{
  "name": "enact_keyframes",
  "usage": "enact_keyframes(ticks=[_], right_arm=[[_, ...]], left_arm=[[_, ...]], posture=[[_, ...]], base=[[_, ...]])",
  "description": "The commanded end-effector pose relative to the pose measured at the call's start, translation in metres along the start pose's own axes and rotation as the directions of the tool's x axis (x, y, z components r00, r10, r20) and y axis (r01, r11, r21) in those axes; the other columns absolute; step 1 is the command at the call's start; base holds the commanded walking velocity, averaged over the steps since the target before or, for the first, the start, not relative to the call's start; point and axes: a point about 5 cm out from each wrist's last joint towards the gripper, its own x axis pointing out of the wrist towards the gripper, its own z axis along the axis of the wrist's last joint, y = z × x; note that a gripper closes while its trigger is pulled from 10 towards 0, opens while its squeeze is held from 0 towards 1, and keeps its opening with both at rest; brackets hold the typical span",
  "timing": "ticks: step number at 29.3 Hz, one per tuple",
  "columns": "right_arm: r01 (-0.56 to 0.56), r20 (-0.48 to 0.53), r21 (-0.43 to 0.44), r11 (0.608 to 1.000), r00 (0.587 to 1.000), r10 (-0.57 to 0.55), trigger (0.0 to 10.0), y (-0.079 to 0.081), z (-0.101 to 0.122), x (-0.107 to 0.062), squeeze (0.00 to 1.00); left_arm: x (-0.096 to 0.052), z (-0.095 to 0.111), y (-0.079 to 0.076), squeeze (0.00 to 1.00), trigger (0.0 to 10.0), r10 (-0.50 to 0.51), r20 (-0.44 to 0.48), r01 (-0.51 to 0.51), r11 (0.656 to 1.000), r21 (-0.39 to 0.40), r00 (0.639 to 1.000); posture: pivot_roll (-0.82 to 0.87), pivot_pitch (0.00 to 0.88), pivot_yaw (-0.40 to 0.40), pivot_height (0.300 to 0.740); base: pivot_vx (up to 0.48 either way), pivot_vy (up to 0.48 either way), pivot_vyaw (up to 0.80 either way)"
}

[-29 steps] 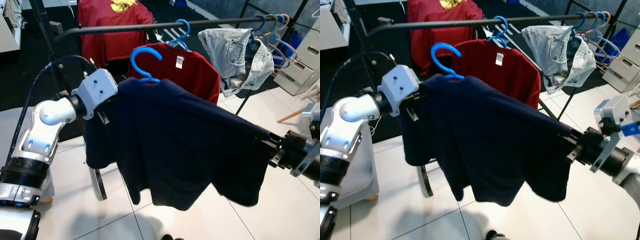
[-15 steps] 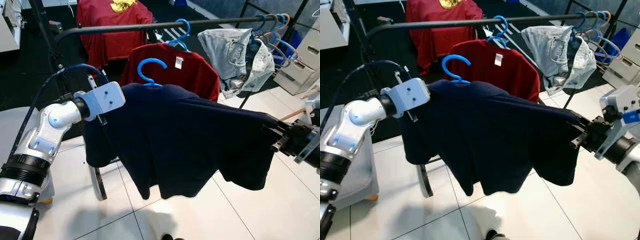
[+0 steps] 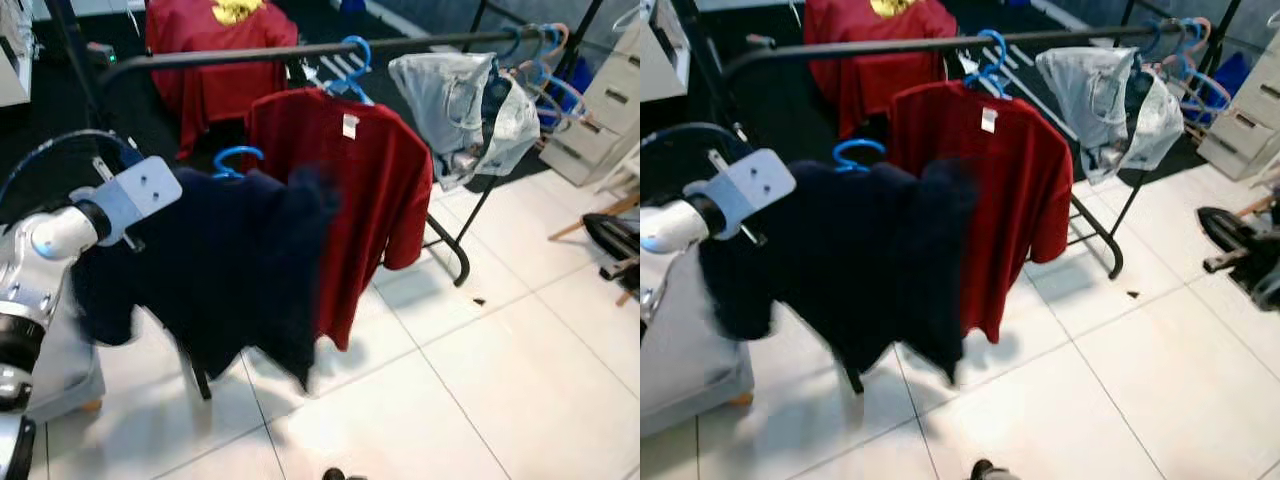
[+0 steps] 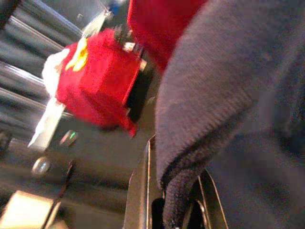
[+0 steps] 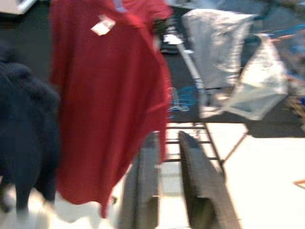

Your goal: Hang hanger

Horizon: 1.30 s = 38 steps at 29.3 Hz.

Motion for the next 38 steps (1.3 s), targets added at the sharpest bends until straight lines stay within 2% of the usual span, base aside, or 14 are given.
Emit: enact_keyframes(ticks=[1,12,18,20,22,23,24,25,26,29,32,33,36,38], right_arm=[[-0.024,-0.007,0.002,1.0,1.0,0.024,10.0,0.005,-0.001,0.001,1.0],[-0.009,-0.007,-0.023,1.0,1.0,0.008,10.0,0.004,-0.006,0.001,1.0],[-0.09,0.075,-0.018,0.996,0.993,0.091,10.0,0.01,0.007,-0.003,1.0],[-0.27,0.336,0.097,0.958,0.915,0.224,10.0,0.02,0.042,-0.016,1.0],[-0.27,0.336,0.097,0.958,0.915,0.224,10.0,0.02,0.042,-0.016,1.0],[-0.316,0.39,0.116,0.942,0.886,0.25,10.0,0.021,0.048,-0.02,1.0],[-0.377,0.432,0.129,0.917,0.854,0.291,10.0,0.024,0.052,-0.024,0.87],[-0.377,0.432,0.129,0.917,0.854,0.291,10.0,0.024,0.052,-0.024,0.87],[-0.469,0.485,0.148,0.871,0.802,0.349,10.0,0.03,0.056,-0.031,0.0],[-0.63,0.555,0.178,0.756,0.698,0.452,10.0,0.041,0.055,-0.043,0.0],[-0.654,0.554,0.193,0.731,0.688,0.469,10.0,0.043,0.052,-0.043,0.0],[-0.695,0.555,0.212,0.687,0.664,0.501,10.0,0.047,0.049,-0.042,0.0],[-0.729,0.559,0.226,0.646,0.64,0.527,10.0,0.051,0.047,-0.041,0.0],[-0.787,0.571,0.247,0.566,0.59,0.571,10.0,0.056,0.045,-0.04,0.0]], left_arm=[[0.002,0.019,0.004,0.0,10.0,0.021,0.124,-0.019,1.0,-0.021,0.992],[0.001,0.027,0.005,0.0,10.0,-0.012,0.219,0.024,0.998,-0.052,0.976],[-0.003,0.041,0.005,0.0,10.0,-0.079,0.33,0.102,0.993,-0.053,0.941],[-0.011,0.065,-0.004,0.0,10.0,-0.19,0.498,0.248,0.967,-0.054,0.846],[-0.011,0.065,-0.004,0.0,10.0,-0.19,0.498,0.248,0.967,-0.054,0.846],[-0.014,0.071,-0.006,0.0,10.0,-0.212,0.536,0.282,0.958,-0.051,0.817],[-0.017,0.081,-0.008,0.0,10.0,-0.216,0.603,0.3,0.953,-0.041,0.768],[-0.017,0.081,-0.008,0.0,10.0,-0.216,0.603,0.3,0.953,-0.041,0.768],[-0.02,0.093,-0.011,0.0,10.0,-0.23,0.66,0.33,0.944,-0.028,0.715],[-0.023,0.115,-0.019,0.0,10.0,-0.288,0.75,0.406,0.913,0.028,0.595],[-0.024,0.117,-0.022,0.0,10.0,-0.313,0.764,0.437,0.898,0.045,0.565],[-0.024,0.12,-0.027,0.0,10.0,-0.347,0.781,0.495,0.867,0.057,0.519],[-0.024,0.122,-0.031,0.0,10.0,-0.371,0.795,0.54,0.839,0.066,0.48],[-0.023,0.128,-0.037,0.0,10.0,-0.398,0.814,0.59,0.803,0.087,0.422]], posture=[[0.0,0.175,-0.042,0.74],[0.01,0.18,-0.038,0.74],[0.01,0.181,-0.036,0.74],[0.01,0.181,-0.036,0.74],[0.01,0.181,-0.036,0.74],[0.01,0.181,-0.036,0.74],[0.01,0.179,-0.038,0.74],[0.01,0.179,-0.038,0.74],[0.01,0.179,-0.04,0.74],[0.01,0.177,-0.042,0.74],[0.01,0.177,-0.042,0.74],[0.01,0.179,-0.042,0.74],[0.01,0.179,-0.043,0.74],[0.0,0.179,-0.041,0.74]], base=[[0.0,0.0,0.0],[0.0,0.0,0.0],[0.0,0.0,0.0],[0.0,0.0,0.0],[0.0,0.0,0.0],[0.0,0.0,0.0],[0.0,0.0,0.0],[0.0,0.0,0.0],[0.0,0.0,0.0],[0.0,0.0,0.0],[0.0,0.0,0.0],[0.0,0.0,0.0],[0.0,0.0,0.0],[0.0,0.0,0.0]])
